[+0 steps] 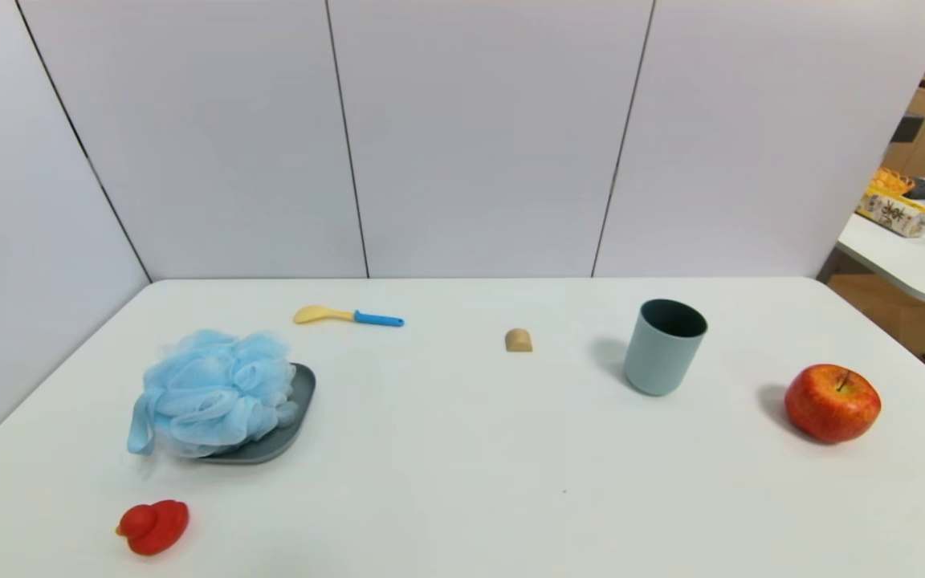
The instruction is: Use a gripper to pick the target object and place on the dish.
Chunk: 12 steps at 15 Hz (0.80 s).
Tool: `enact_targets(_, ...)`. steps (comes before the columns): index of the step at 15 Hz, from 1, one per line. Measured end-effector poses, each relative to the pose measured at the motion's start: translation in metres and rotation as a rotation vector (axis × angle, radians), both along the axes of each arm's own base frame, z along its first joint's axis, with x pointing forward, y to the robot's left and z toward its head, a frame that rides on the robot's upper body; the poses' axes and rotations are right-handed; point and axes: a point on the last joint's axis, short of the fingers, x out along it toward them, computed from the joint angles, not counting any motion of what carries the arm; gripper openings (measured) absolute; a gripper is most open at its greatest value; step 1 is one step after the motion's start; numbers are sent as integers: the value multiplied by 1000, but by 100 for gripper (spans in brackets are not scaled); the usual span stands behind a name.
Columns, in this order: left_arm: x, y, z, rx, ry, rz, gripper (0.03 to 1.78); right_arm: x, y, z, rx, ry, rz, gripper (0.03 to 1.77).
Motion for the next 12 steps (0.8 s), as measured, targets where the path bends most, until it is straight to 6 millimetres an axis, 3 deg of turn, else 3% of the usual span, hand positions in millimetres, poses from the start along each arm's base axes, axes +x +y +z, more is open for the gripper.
enact_targets(12,0,0,0,0,0,0,169,0,0,0,-2,2,-1,171)
